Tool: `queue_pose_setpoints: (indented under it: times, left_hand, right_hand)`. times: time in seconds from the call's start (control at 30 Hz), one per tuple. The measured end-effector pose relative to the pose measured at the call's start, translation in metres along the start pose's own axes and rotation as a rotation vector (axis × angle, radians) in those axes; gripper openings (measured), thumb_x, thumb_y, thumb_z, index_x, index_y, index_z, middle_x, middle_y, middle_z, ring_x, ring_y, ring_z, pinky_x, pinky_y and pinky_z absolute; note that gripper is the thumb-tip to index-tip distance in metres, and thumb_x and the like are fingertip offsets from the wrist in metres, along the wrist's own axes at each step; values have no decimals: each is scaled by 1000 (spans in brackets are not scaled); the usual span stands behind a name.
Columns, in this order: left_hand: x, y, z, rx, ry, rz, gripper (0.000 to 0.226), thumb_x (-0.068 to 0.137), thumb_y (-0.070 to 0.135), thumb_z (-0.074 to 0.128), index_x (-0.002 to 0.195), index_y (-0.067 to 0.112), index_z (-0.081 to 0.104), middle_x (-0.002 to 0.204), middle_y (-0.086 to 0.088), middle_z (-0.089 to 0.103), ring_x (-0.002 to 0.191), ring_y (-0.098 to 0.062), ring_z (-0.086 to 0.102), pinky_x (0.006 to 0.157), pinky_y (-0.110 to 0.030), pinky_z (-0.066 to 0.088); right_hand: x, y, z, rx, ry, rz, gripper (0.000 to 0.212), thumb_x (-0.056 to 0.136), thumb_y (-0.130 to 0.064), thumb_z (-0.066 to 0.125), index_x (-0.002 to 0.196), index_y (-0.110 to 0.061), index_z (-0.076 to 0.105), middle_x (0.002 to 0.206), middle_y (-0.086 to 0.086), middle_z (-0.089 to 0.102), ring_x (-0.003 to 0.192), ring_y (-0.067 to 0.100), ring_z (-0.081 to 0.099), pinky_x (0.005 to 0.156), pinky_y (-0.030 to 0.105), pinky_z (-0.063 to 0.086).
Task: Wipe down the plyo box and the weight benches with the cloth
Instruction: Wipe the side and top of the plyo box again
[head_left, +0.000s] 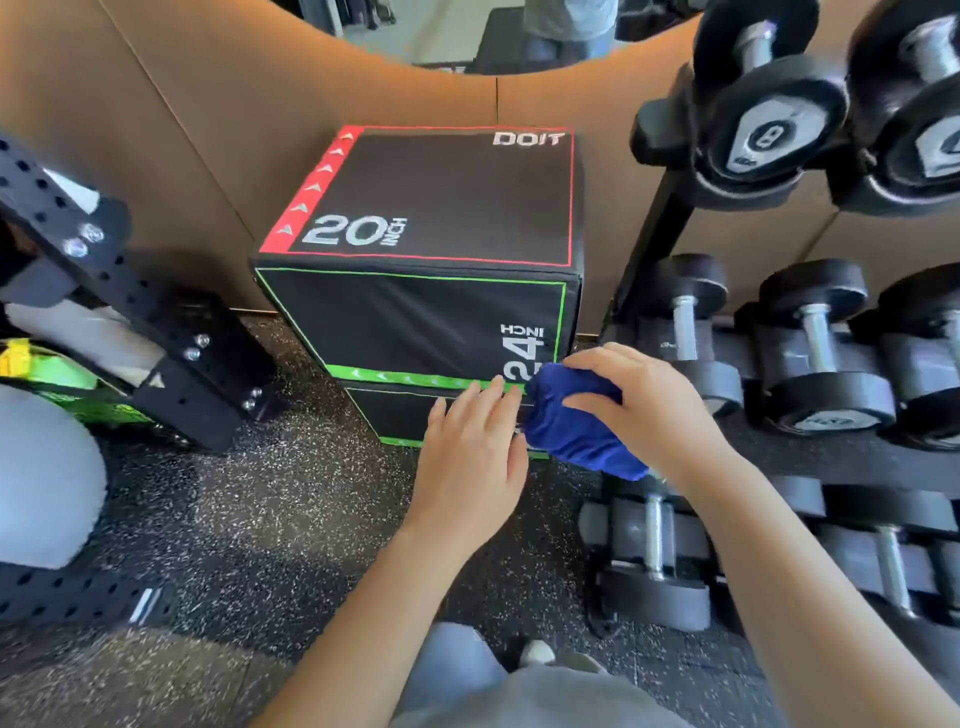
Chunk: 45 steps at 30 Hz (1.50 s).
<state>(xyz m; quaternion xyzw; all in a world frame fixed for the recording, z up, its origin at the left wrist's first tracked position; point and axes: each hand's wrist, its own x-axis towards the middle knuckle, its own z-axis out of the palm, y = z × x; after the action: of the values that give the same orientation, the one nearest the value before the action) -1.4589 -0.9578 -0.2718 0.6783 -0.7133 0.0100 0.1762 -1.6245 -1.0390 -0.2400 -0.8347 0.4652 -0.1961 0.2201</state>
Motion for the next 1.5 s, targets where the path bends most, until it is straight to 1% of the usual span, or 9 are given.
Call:
queue_pose_setpoints:
  times: [0.3,0.47,0.73,0.97,1.1,1.17,1.27,1.4,1.5]
  left_hand:
    - [127,-73,41,-57,-37,49,48,85,29,35,119,5,59,124,-11,59,114,-31,56,89,-54,44]
    - [210,-122,42,-48,-10,78,50,84,30,33,120,4,58,126,-13,58,117,-32,53,90,-57,42]
    - [299,-180,62,-88,11,72,44,83,25,48,121,3,57,127,-13,56,118,-34,52,92,-58,39]
    - [372,-192,91,-64,-21,124,50,85,29,33,120,2,57,127,-15,56,118,-35,52,90,-56,41]
    - [416,-196,105,-66,-27,83,51,86,28,33,123,0,54,131,-16,52,123,-37,47,93,-58,38]
    - [432,-201,111,-66,-21,71,51,86,27,33,124,0,52,133,-17,50,124,-38,45,94,-58,37]
    - [445,-212,125,-53,-30,43,51,85,26,33,127,0,47,135,-17,48,126,-38,43,95,-59,36]
    - [431,-222,151,-46,-119,13,53,86,26,33,130,0,42,138,-16,46,128,-37,41,94,-59,36]
    - [416,-225,165,-36,-206,28,52,85,27,32,131,3,39,139,-15,45,128,-35,41,93,-58,38]
  right_hand:
    - [125,34,19,43,3,102,29,86,-22,66,115,-22,64,102,-15,58,97,14,57,78,22,38]
    - [225,27,27,-79,-2,70,30,85,-22,67,115,-20,65,103,-3,64,97,21,60,79,35,47]
    - [323,42,33,-23,38,98,30,86,-24,66,116,-22,63,103,-6,63,93,16,58,82,36,47]
    - [395,89,34,-48,36,85,29,87,-22,64,117,-20,62,108,-5,63,97,17,58,82,34,46]
    - [457,118,32,-104,108,36,28,87,-20,64,115,-18,63,102,0,63,94,23,58,75,34,47]
    - [481,129,34,-191,222,-75,26,81,-16,66,107,-13,68,89,6,63,80,30,60,63,34,49]
    - [496,146,57,-277,281,-159,26,70,-15,70,96,-11,70,79,8,62,62,30,58,52,35,50]
    - [461,161,116,-154,204,-113,35,61,-11,80,94,-11,70,81,7,62,63,29,57,52,35,52]
    - [433,162,145,-131,193,-111,41,58,-14,83,96,-16,68,91,6,61,75,27,55,58,34,50]
